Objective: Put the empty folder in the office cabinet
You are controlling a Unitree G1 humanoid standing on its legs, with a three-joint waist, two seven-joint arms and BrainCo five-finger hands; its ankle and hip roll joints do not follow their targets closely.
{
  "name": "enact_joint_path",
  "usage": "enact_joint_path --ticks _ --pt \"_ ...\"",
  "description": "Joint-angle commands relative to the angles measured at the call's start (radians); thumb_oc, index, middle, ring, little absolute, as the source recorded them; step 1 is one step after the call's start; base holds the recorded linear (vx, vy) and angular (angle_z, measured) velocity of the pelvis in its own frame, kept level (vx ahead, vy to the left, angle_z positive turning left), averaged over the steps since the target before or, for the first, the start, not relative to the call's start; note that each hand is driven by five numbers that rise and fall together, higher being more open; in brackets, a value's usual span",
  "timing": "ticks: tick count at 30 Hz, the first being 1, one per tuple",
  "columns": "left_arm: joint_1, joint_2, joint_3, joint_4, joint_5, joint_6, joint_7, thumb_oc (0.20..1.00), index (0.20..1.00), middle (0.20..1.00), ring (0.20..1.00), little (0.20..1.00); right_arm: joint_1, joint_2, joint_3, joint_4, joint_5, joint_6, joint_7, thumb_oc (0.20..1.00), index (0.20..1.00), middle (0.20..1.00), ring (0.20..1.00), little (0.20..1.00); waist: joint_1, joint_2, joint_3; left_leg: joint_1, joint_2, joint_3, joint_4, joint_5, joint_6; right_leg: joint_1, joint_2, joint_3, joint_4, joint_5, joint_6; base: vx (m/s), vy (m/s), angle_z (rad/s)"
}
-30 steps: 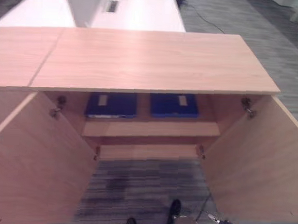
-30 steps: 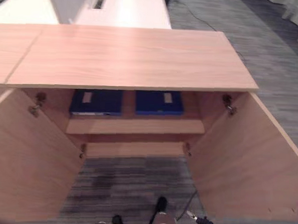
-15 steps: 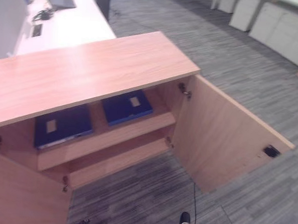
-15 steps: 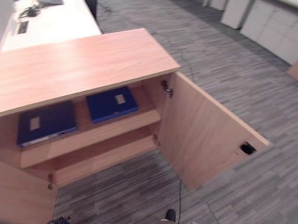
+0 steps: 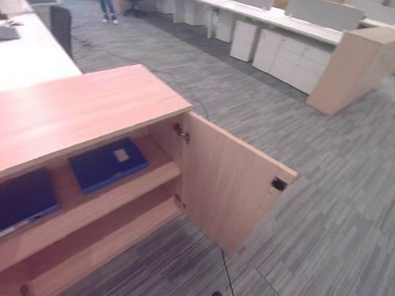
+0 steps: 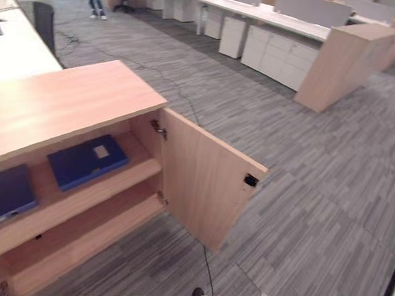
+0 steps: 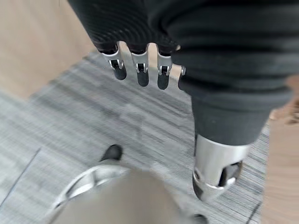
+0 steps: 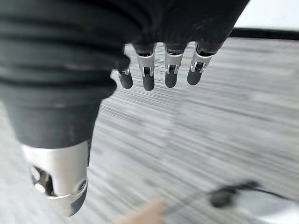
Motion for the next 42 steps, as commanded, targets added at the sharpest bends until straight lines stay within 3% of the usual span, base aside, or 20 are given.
enact_joint_path --ticks 1,2,4,11,25,27,29,31,40,42 --pt "-0.029 0.023 0.045 0.013 -0.053 -0.014 0.025 1.0 1.0 1.0 1.0 1.0 -0.136 -0.091 -0.02 -0.071 0.006 -0.082 -0.055 1.0 1.0 1.0 1.0 1.0 0.001 -0.029 0.054 -0.165 -0.053 -0.222 0.017 -0.023 0.002 0.02 -0.011 0.018 0.033 -0.136 0.071 -0.16 -0.105 -0.51" --pt "-0.022 0.019 0.051 0.008 -0.071 -0.018 0.033 1.0 1.0 1.0 1.0 1.0 -0.162 -0.112 -0.016 -0.135 0.005 -0.096 -0.067 1.0 1.0 1.0 1.0 1.0 0.021 -0.024 0.059 -0.172 -0.095 -0.299 0.0 -0.04 0.009 0.019 0.0 0.032 0.031 -0.138 0.068 -0.11 -0.091 -0.68" --pt "-0.015 0.005 0.043 0.007 -0.08 -0.024 0.04 1.0 1.0 1.0 1.0 1.0 -0.182 -0.126 -0.026 -0.207 0.019 -0.123 -0.085 1.0 1.0 1.0 1.0 1.0 0.035 -0.018 0.056 -0.163 -0.126 -0.347 -0.021 -0.046 0.013 0.028 0.011 0.039 0.026 -0.134 0.064 0.02 -0.044 -0.81" --pt "0.048 0.02 0.091 0.016 -0.066 -0.018 0.042 1.0 1.0 1.0 1.0 1.0 -0.287 -0.251 0.034 -0.454 -0.061 -0.155 -0.046 1.0 1.0 1.0 1.0 1.0 0.077 -0.006 0.026 -0.109 -0.118 -0.324 -0.084 -0.016 -0.011 0.063 0.013 0.018 0.0 -0.14 0.06 0.04 -0.028 -0.12" --pt "0.088 0.044 0.118 0.022 -0.062 -0.013 -0.001 1.0 1.0 1.0 1.0 1.0 -0.41 -0.369 0.279 -0.623 -0.008 -0.127 0.18 1.0 1.0 1.0 1.0 1.0 0.128 -0.004 0.023 -0.101 -0.107 -0.35 -0.093 0.005 -0.032 0.101 0.019 -0.021 -0.019 -0.157 0.05 0.0 -0.022 0.12" --pt "0.091 0.045 0.115 0.022 -0.06 -0.014 -0.003 1.0 1.0 1.0 1.0 1.0 -0.417 -0.362 0.293 -0.627 0.032 -0.128 0.199 1.0 1.0 1.0 1.0 1.0 0.132 -0.004 0.022 -0.101 -0.107 -0.352 -0.093 0.006 -0.034 0.104 0.019 -0.024 -0.021 -0.157 0.049 0.0 -0.013 0.06" --pt "0.102 0.042 0.109 0.024 -0.06 -0.019 -0.011 1.0 1.0 1.0 1.0 1.0 -0.439 -0.31 0.311 -0.618 0.187 -0.139 0.248 1.0 1.0 1.0 1.0 1.0 0.144 -0.005 0.022 -0.103 -0.105 -0.357 -0.092 0.008 -0.035 0.11 0.021 -0.03 -0.025 -0.157 0.047 -0.01 -0.014 0.08" --pt "0.108 0.042 0.108 0.022 -0.06 -0.021 -0.015 1.0 1.0 1.0 1.0 1.0 -0.448 -0.28 0.324 -0.618 0.249 -0.143 0.269 1.0 1.0 1.0 1.0 1.0 0.15 -0.005 0.022 -0.104 -0.105 -0.36 -0.091 0.01 -0.037 0.109 0.021 -0.031 -0.026 -0.155 0.047 -0.01 -0.006 0.04" --pt "0.111 0.048 0.098 0.017 -0.036 -0.025 -0.032 1.0 1.0 1.0 1.0 1.0 -0.433 -0.181 0.422 -0.679 0.366 -0.117 0.352 1.0 1.0 1.0 1.0 1.0 0.161 -0.003 0.021 -0.108 -0.101 -0.364 -0.089 0.013 -0.042 0.112 0.023 -0.038 -0.026 -0.154 0.044 0.0 -0.002 0.0" --pt "0.116 0.049 0.1 0.011 -0.028 -0.025 -0.038 1.0 1.0 1.0 1.0 1.0 -0.416 -0.144 0.514 -0.737 0.396 -0.081 0.411 1.0 1.0 1.0 1.0 1.0 0.166 -0.004 0.024 -0.111 -0.098 -0.367 -0.086 0.015 -0.046 0.113 0.023 -0.042 -0.026 -0.156 0.041 -0.01 -0.015 -0.04"
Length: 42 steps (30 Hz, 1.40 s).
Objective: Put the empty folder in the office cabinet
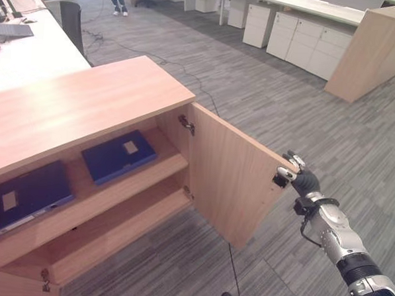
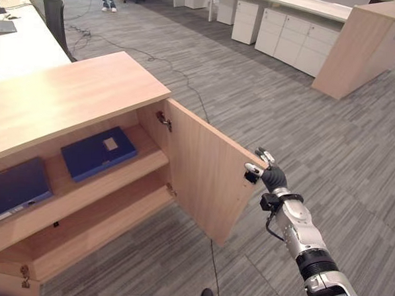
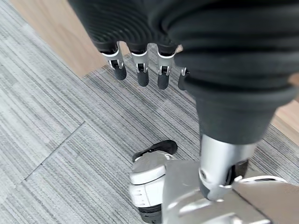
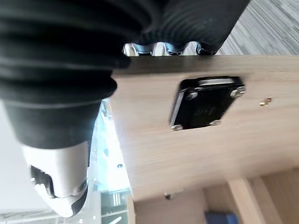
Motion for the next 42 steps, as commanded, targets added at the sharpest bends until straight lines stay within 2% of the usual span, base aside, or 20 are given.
enact_joint_path --ticks 1,4,8,12,17,27,30,32,34,35,36,37,38,39,40,41,42 --pt "-0.015 0.059 -0.01 0.039 0.041 -0.009 -0.004 1.0 1.0 1.0 1.0 1.0 -0.039 0.133 0.165 -0.161 0.081 0.028 0.158 1.0 1.0 1.0 1.0 1.0 0.039 -0.06 -0.042 -0.047 0.0 0.013 0.057 -0.013 -0.022 0.002 -0.009 0.0 0.039 -0.144 0.045 -0.01 -0.014 -0.03" --pt "-0.02 0.066 -0.008 0.026 0.06 -0.011 -0.004 1.0 1.0 1.0 1.0 1.0 -0.037 0.135 0.297 -0.292 0.089 0.074 0.233 1.0 1.0 1.0 1.0 1.0 0.043 -0.061 -0.038 -0.048 0.003 0.011 0.06 -0.013 -0.026 0.003 -0.01 -0.005 0.04 -0.144 0.044 0.0 -0.015 -0.05" --pt "-0.016 0.076 0.004 0.004 0.059 -0.013 0.011 1.0 1.0 1.0 1.0 1.0 -0.013 0.224 0.365 -0.393 0.221 0.099 0.279 1.0 1.0 1.0 1.0 1.0 0.057 -0.064 -0.034 -0.052 0.004 0.004 0.06 -0.009 -0.029 0.002 -0.01 -0.01 0.041 -0.142 0.042 0.0 -0.012 0.01" --pt "-0.02 0.085 0.001 -0.014 0.054 -0.011 0.035 1.0 1.0 1.0 1.0 1.0 0.002 0.354 0.447 -0.403 0.34 0.134 0.283 1.0 1.0 1.0 1.0 1.0 0.08 -0.062 -0.031 -0.058 0.002 -0.012 0.06 -0.004 -0.031 0.004 -0.01 -0.023 0.047 -0.147 0.037 0.0 -0.018 0.15" --pt "-0.031 0.085 -0.008 -0.014 0.037 -0.008 0.051 1.0 1.0 1.0 1.0 1.0 0.019 0.406 0.485 -0.366 0.381 0.137 0.281 1.0 1.0 1.0 1.0 1.0 0.1 -0.062 -0.03 -0.061 0.006 -0.033 0.059 0.003 -0.036 0.011 -0.005 -0.04 0.049 -0.157 0.029 0.01 -0.032 0.22" --pt "-0.035 0.086 0.001 0.011 0.015 -0.011 0.047 1.0 1.0 1.0 1.0 1.0 0.11 0.411 0.495 -0.284 0.393 0.184 0.295 1.0 1.0 1.0 1.0 1.0 0.123 -0.058 -0.012 -0.077 0.004 -0.07 0.043 0.029 -0.046 0.008 -0.006 -0.076 0.052 -0.165 0.029 0.0 -0.037 0.14" --pt "-0.041 0.103 0.023 0.018 -0.014 -0.017 0.042 1.0 1.0 1.0 1.0 1.0 0.155 0.377 0.477 -0.239 0.359 0.2 0.309 1.0 1.0 1.0 1.0 1.0 0.133 -0.052 0.004 -0.099 -0.002 -0.104 0.035 0.048 -0.049 -0.002 -0.014 -0.111 0.057 -0.168 0.03 -0.03 -0.041 0.26" --pt "-0.051 0.116 0.03 0.019 -0.027 -0.023 0.042 1.0 1.0 1.0 1.0 1.0 0.177 0.333 0.434 -0.2 0.33 0.181 0.312 1.0 1.0 1.0 1.0 1.0 0.146 -0.05 0.025 -0.144 -0.012 -0.131 0.05 0.067 -0.055 -0.007 -0.027 -0.157 0.059 -0.172 0.03 -0.1 -0.044 0.46" --pt "-0.067 0.118 0.021 0.007 -0.039 -0.034 0.05 1.0 1.0 1.0 1.0 1.0 0.185 0.283 0.386 -0.174 0.298 0.14 0.302 1.0 1.0 1.0 1.0 1.0 0.152 -0.052 0.052 -0.205 -0.002 -0.101 0.1 0.083 -0.06 -0.01 -0.05 -0.217 0.067 -0.178 0.027 -0.15 -0.029 0.7" --pt "-0.07 0.117 0.017 0.0 -0.043 -0.038 0.056 1.0 1.0 1.0 1.0 1.0 0.183 0.258 0.369 -0.165 0.271 0.108 0.287 1.0 1.0 1.0 1.0 1.0 0.151 -0.053 0.059 -0.218 0.013 -0.058 0.118 0.089 -0.056 -0.013 -0.059 -0.245 0.066 -0.177 0.027 -0.08 -0.052 1.52" --pt "-0.071 0.115 0.013 -0.006 -0.044 -0.041 0.058 1.0 1.0 1.0 1.0 1.0 0.183 0.23 0.351 -0.151 0.214 0.074 0.262 1.0 1.0 1.0 1.0 1.0 0.149 -0.054 0.062 -0.212 0.036 -0.009 0.142 0.067 -0.058 -0.004 -0.061 -0.265 0.061 -0.19 0.032 -0.03 -0.047 1.46" --pt "-0.071 0.114 0.013 -0.006 -0.044 -0.041 0.059 1.0 1.0 1.0 1.0 1.0 0.184 0.23 0.35 -0.151 0.213 0.073 0.262 1.0 1.0 1.0 1.0 1.0 0.15 -0.052 0.063 -0.212 0.037 -0.009 0.145 0.065 -0.058 -0.003 -0.059 -0.265 0.061 -0.191 0.032 -0.02 -0.061 1.31" --pt "-0.057 0.109 0.017 -0.008 -0.049 -0.044 0.055 1.0 1.0 1.0 1.0 1.0 0.196 0.207 0.317 -0.094 0.099 0.065 0.225 1.0 1.0 1.0 1.0 1.0 0.149 -0.054 0.064 -0.217 0.052 0.049 0.185 0.044 -0.049 -0.001 -0.073 -0.309 0.055 -0.182 0.033 -0.06 -0.008 0.55" --pt "-0.049 0.102 0.021 -0.005 -0.053 -0.047 0.051 1.0 1.0 1.0 1.0 1.0 0.204 0.209 0.297 -0.045 0.049 0.07 0.21 1.0 1.0 1.0 1.0 1.0 0.148 -0.052 0.063 -0.213 0.057 0.075 0.192 0.033 -0.048 0.003 -0.081 -0.333 0.052 -0.177 0.036 -0.06 -0.007 0.56" --pt "-0.049 0.102 0.02 -0.005 -0.053 -0.047 0.051 1.0 1.0 1.0 1.0 1.0 0.204 0.21 0.296 -0.042 0.047 0.068 0.211 1.0 1.0 1.0 1.0 1.0 0.147 -0.051 0.063 -0.214 0.057 0.074 0.193 0.032 -0.048 0.003 -0.081 -0.335 0.052 -0.177 0.036 -0.05 0.083 0.8" --pt "-0.036 0.074 0.02 0.002 -0.058 -0.054 0.052 1.0 1.0 1.0 1.0 1.0 0.215 0.235 0.241 0.106 -0.056 0.063 0.162 1.0 1.0 1.0 1.0 1.0 0.139 -0.042 0.057 -0.19 0.07 0.135 0.186 0.02 -0.048 0.005 -0.104 -0.39 0.05 -0.167 0.043 -0.03 0.114 0.94" --pt "-0.032 0.062 0.017 0.008 -0.06 -0.051 0.056 1.0 1.0 1.0 1.0 1.0 0.216 0.253 0.222 0.178 -0.095 0.072 0.137 1.0 1.0 1.0 1.0 1.0 0.135 -0.039 0.052 -0.175 0.071 0.157 0.175 0.018 -0.049 0.011 -0.112 -0.409 0.047 -0.161 0.044 -0.02 0.151 1.11"
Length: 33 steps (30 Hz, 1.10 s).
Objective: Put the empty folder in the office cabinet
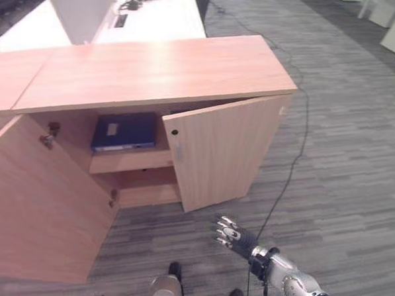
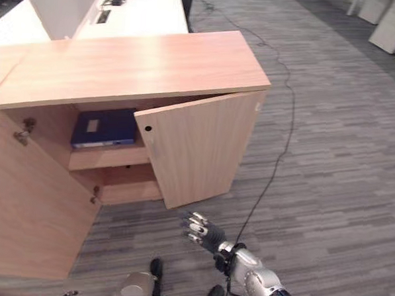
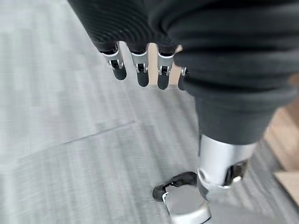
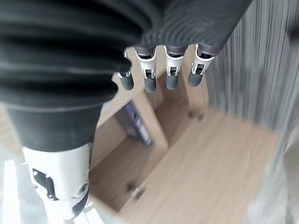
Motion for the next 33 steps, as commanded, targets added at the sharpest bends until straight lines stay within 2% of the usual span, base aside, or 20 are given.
enact_joint_path --ticks 1,3,4,6,12,14,15,17,18,19,20,21,22,23,24,25,27,29,30,33 --pt "0.018 -0.027 0.004 0.018 -0.022 -0.01 0.015 1.0 1.0 1.0 1.0 1.0 -0.03 0.099 -0.089 0.194 -0.169 -0.016 -0.09 1.0 1.0 1.0 1.0 1.0 0.016 0.026 -0.027 0.041 0.082 0.017 -0.055 -0.036 -0.022 -0.01 0.026 0.011 0.046 -0.118 0.097 0.03 0.134 1.13" --pt "0.028 -0.057 -0.011 0.035 -0.021 -0.006 0.019 1.0 1.0 1.0 1.0 1.0 -0.028 0.153 -0.164 0.357 -0.206 -0.01 -0.141 1.0 1.0 1.0 1.0 1.0 0.007 0.042 -0.051 0.076 0.067 0.048 -0.119 -0.027 -0.021 0.0 0.018 -0.025 0.04 -0.108 0.105 0.08 0.191 1.18" --pt "0.035 -0.074 -0.015 0.056 -0.02 0.001 0.021 1.0 1.0 1.0 1.0 1.0 -0.039 0.195 -0.224 0.493 -0.219 0.008 -0.181 1.0 1.0 1.0 1.0 1.0 0.005 0.054 -0.073 0.095 0.047 0.038 -0.175 -0.023 -0.017 0.008 0.01 -0.035 0.034 -0.1 0.11 0.12 0.257 0.99" --pt "0.028 -0.084 -0.018 0.071 -0.029 0.005 0.016 1.0 1.0 1.0 1.0 1.0 -0.06 0.223 -0.3 0.635 -0.259 0.012 -0.218 1.0 1.0 1.0 1.0 1.0 0.01 0.058 -0.092 0.105 0.018 0.023 -0.228 -0.012 -0.007 0.017 -0.011 -0.062 0.031 -0.085 0.122 0.08 0.21 0.75" --pt "0.003 -0.085 -0.017 0.09 -0.042 0.018 0.009 1.0 1.0 1.0 1.0 1.0 -0.078 0.225 -0.406 0.798 -0.382 0.041 -0.279 1.0 1.0 1.0 1.0 1.0 0.015 0.069 -0.127 0.117 -0.045 -0.011 -0.306 -0.005 0.023 0.023 -0.056 -0.087 0.04 -0.063 0.149 0.06 0.177 0.34" --pt "-0.012 -0.082 -0.013 0.104 -0.041 0.027 0.003 1.0 1.0 1.0 1.0 1.0 -0.059 0.207 -0.499 0.849 -0.426 0.061 -0.316 1.0 1.0 1.0 1.0 1.0 0.018 0.078 -0.142 0.118 -0.118 -0.059 -0.313 -0.031 0.057 0.036 -0.14 -0.126 0.099 -0.047 0.179 0.13 0.402 0.33" --pt "-0.013 -0.082 -0.014 0.104 -0.041 0.027 0.003 1.0 1.0 1.0 1.0 1.0 -0.059 0.207 -0.5 0.848 -0.427 0.062 -0.316 1.0 1.0 1.0 1.0 1.0 0.016 0.077 -0.14 0.119 -0.122 -0.063 -0.313 -0.032 0.06 0.038 -0.147 -0.129 0.105 -0.048 0.183 0.14 0.36 0.57" --pt "-0.024 -0.091 -0.011 0.122 -0.04 0.038 -0.005 1.0 1.0 1.0 1.0 1.0 -0.026 0.202 -0.567 0.854 -0.392 0.071 -0.315 1.0 1.0 1.0 1.0 1.0 0.002 0.084 -0.132 0.144 -0.185 -0.108 -0.315 -0.063 0.094 0.043 -0.246 -0.143 0.211 0.006 0.214 0.12 0.29 0.66" --pt "-0.024 -0.092 -0.012 0.122 -0.04 0.038 -0.005 1.0 1.0 1.0 1.0 1.0 -0.025 0.201 -0.568 0.853 -0.392 0.072 -0.315 1.0 1.0 1.0 1.0 1.0 -0.001 0.082 -0.131 0.146 -0.191 -0.111 -0.315 -0.064 0.098 0.045 -0.254 -0.145 0.217 0.008 0.22 0.09 0.223 0.8" --pt "-0.03 -0.095 -0.018 0.127 -0.035 0.04 -0.005 1.0 1.0 1.0 1.0 1.0 -0.009 0.198 -0.589 0.856 -0.386 0.074 -0.314 1.0 1.0 1.0 1.0 1.0 -0.015 0.083 -0.124 0.157 -0.218 -0.138 -0.317 -0.07 0.11 0.045 -0.299 -0.137 0.263 0.059 0.241 0.07 0.171 0.8" --pt "-0.031 -0.096 -0.023 0.129 -0.033 0.042 -0.009 1.0 1.0 1.0 1.0 1.0 0.003 0.2 -0.601 0.855 -0.376 0.076 -0.314 1.0 1.0 1.0 1.0 1.0 -0.03 0.087 -0.117 0.165 -0.228 -0.165 -0.318 -0.075 0.119 0.037 -0.325 -0.11 0.296 0.077 0.239 0.06 0.157 1.02" --pt "-0.036 -0.092 -0.03 0.132 -0.036 0.041 -0.011 1.0 1.0 1.0 1.0 1.0 0.013 0.202 -0.615 0.853 -0.359 0.068 -0.319 1.0 1.0 1.0 1.0 1.0 -0.052 0.09 -0.113 0.162 -0.229 -0.19 -0.318 -0.075 0.124 0.019 -0.331 -0.052 0.316 0.078 0.231 0.01 0.061 0.91" --pt "-0.039 -0.092 -0.031 0.136 -0.05 0.036 -0.01 1.0 1.0 1.0 1.0 1.0 0.009 0.207 -0.621 0.857 -0.338 0.066 -0.321 1.0 1.0 1.0 1.0 1.0 -0.075 0.097 -0.109 0.156 -0.222 -0.211 -0.318 -0.072 0.12 -0.025 -0.305 0.056 0.327 0.043 0.202 0.0 -0.003 1.16" --pt "-0.044 -0.091 -0.031 0.138 -0.061 0.031 -0.008 1.0 1.0 1.0 1.0 1.0 0.004 0.211 -0.626 0.865 -0.319 0.062 -0.323 1.0 1.0 1.0 1.0 1.0 -0.086 0.102 -0.109 0.151 -0.215 -0.229 -0.318 -0.071 0.115 -0.063 -0.257 0.157 0.309 -0.009 0.179 -0.05 -0.016 0.99" --pt "-0.053 -0.09 -0.037 0.137 -0.072 0.027 -0.007 1.0 1.0 1.0 1.0 1.0 -0.005 0.215 -0.622 0.876 -0.297 0.058 -0.325 1.0 1.0 1.0 1.0 1.0 -0.1 0.108 -0.106 0.132 -0.209 -0.245 -0.318 -0.045 0.117 -0.106 -0.189 0.259 0.274 -0.047 0.153 -0.01 -0.045 0.73" --pt "-0.055 -0.09 -0.045 0.137 -0.078 0.024 -0.008 1.0 1.0 1.0 1.0 1.0 -0.011 0.219 -0.617 0.88 -0.275 0.055 -0.328 1.0 1.0 1.0 1.0 1.0 -0.117 0.105 -0.102 0.131 -0.212 -0.272 -0.318 -0.038 0.117 -0.129 -0.122 0.356 0.253 -0.075 0.154 -0.01 -0.069 0.58" --pt "-0.066 -0.084 -0.061 0.135 -0.085 0.02 -0.007 1.0 1.0 1.0 1.0 1.0 -0.017 0.229 -0.603 0.896 -0.242 0.05 -0.329 1.0 1.0 1.0 1.0 1.0 -0.132 0.089 -0.089 0.132 -0.224 -0.317 -0.318 -0.031 0.121 -0.159 -0.019 0.5 0.226 -0.101 0.15 0.05 -0.106 0.92" --pt "-0.077 -0.088 -0.054 0.148 -0.089 0.021 -0.011 1.0 1.0 1.0 1.0 1.0 -0.02 0.235 -0.597 0.921 -0.246 0.055 -0.332 1.0 1.0 1.0 1.0 1.0 -0.125 0.071 -0.096 0.133 -0.237 -0.35 -0.318 -0.033 0.122 -0.13 0.001 0.519 0.176 -0.083 0.156 0.09 -0.174 1.0" --pt "-0.073 -0.088 -0.041 0.152 -0.098 0.02 -0.013 1.0 1.0 1.0 1.0 1.0 -0.016 0.236 -0.59 0.928 -0.265 0.059 -0.326 1.0 1.0 1.0 1.0 1.0 -0.119 0.066 -0.104 0.133 -0.23 -0.371 -0.318 -0.029 0.117 -0.109 0.019 0.508 0.15 -0.089 0.149 0.08 -0.18 0.86" --pt "-0.064 -0.092 -0.018 0.162 -0.112 0.023 -0.016 1.0 1.0 1.0 1.0 1.0 -0.01 0.239 -0.585 0.934 -0.285 0.062 -0.323 1.0 1.0 1.0 1.0 1.0 -0.111 0.06 -0.121 0.133 -0.215 -0.382 -0.318 -0.028 0.106 -0.083 0.028 0.481 0.109 -0.081 0.148 0.09 -0.179 0.38"
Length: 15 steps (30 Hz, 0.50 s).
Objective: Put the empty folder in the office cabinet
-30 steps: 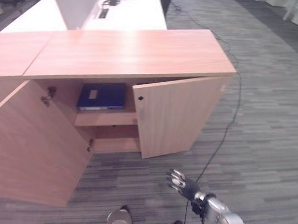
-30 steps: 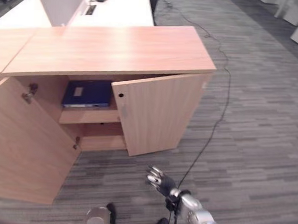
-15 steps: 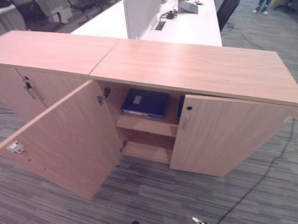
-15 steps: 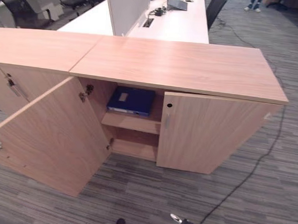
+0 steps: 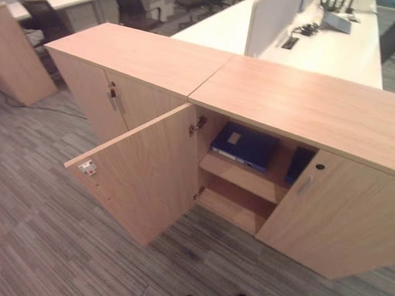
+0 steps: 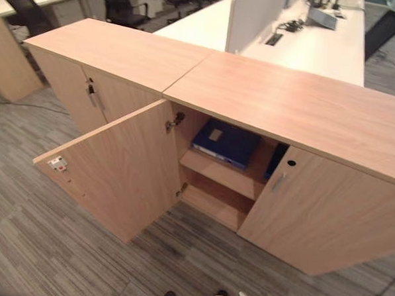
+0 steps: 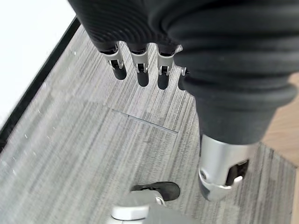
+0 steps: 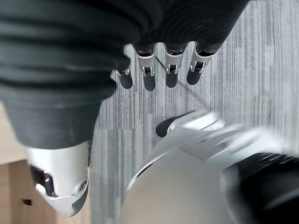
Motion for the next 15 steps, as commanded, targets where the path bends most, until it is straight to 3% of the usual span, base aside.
enact_joint_path --ticks 1,6,7,8,9,10,14,15 --pt "-0.013 0.009 0.045 0.046 -0.064 0.002 0.0 1.0 1.0 1.0 1.0 1.0 -0.021 0.021 0.003 0.038 -0.018 0.001 0.002 1.0 1.0 1.0 1.0 1.0 0.014 -0.024 -0.011 -0.04 0.012 0.099 0.009 -0.029 -0.037 0.009 0.008 -0.017 -0.041 -0.006 0.027 0.04 -0.138 0.08" --pt "0.007 0.004 0.111 0.058 -0.151 0.003 -0.001 1.0 1.0 1.0 1.0 1.0 -0.012 0.029 0.009 0.02 0.003 -0.014 0.003 1.0 1.0 1.0 1.0 1.0 0.039 -0.038 -0.018 -0.044 0.042 0.059 0.009 -0.019 -0.061 0.04 0.034 -0.063 -0.073 -0.016 0.013 0.04 -0.184 0.25" --pt "0.008 0.005 0.114 0.057 -0.158 0.005 -0.001 0.815 0.815 0.815 0.815 0.815 -0.01 0.03 0.012 0.015 0.006 -0.017 0.002 1.0 1.0 1.0 1.0 1.0 0.041 -0.04 -0.019 -0.043 0.046 0.055 0.009 -0.018 -0.065 0.045 0.038 -0.069 -0.077 -0.019 0.011 0.03 -0.119 0.3" --pt "0.008 0.005 0.114 0.056 -0.158 0.005 -0.001 0.711 0.711 0.711 0.711 0.711 -0.01 0.03 0.012 0.015 0.006 -0.017 0.002 1.0 1.0 1.0 1.0 1.0 0.041 -0.04 -0.019 -0.042 0.046 0.054 0.009 -0.018 -0.065 0.046 0.038 -0.069 -0.077 -0.019 0.011 0.02 -0.148 0.24" --pt "0.004 0.005 0.119 0.05 -0.173 0.001 0.001 0.319 0.319 0.319 0.319 0.319 -0.008 0.03 0.017 0.003 0.011 -0.023 0.0 1.0 1.0 1.0 1.0 1.0 0.046 -0.043 -0.019 -0.043 0.056 0.044 0.009 -0.015 -0.075 0.056 0.046 -0.085 -0.086 -0.025 0.005 0.01 -0.152 0.26" --pt "0.002 0.004 0.121 0.048 -0.186 0.001 0.002 0.2 0.2 0.2 0.2 0.2 -0.007 0.028 0.018 -0.001 0.015 -0.026 -0.001 1.0 1.0 1.0 1.0 1.0 0.048 -0.044 -0.018 -0.042 0.061 0.038 0.009 -0.014 -0.08 0.06 0.05 -0.094 -0.087 -0.029 0.002 0.01 -0.198 0.22" --pt "-0.012 0.002 0.109 0.039 -0.209 -0.001 -0.001 0.2 0.2 0.2 0.2 0.2 0.001 0.022 0.023 -0.011 0.017 -0.036 -0.012 1.0 1.0 1.0 1.0 1.0 0.057 -0.042 -0.005 -0.049 0.083 0.01 0.02 -0.002 -0.107 0.075 0.069 -0.133 -0.084 -0.052 -0.017 -0.01 -0.166 0.19" --pt "-0.013 0.002 0.109 0.039 -0.209 -0.001 -0.001 0.395 0.395 0.395 0.395 0.395 0.001 0.022 0.023 -0.011 0.017 -0.036 -0.012 1.0 1.0 1.0 1.0 1.0 0.056 -0.042 -0.005 -0.049 0.083 0.009 0.02 -0.002 -0.108 0.075 0.069 -0.134 -0.084 -0.052 -0.017 -0.05 -0.146 0.25"
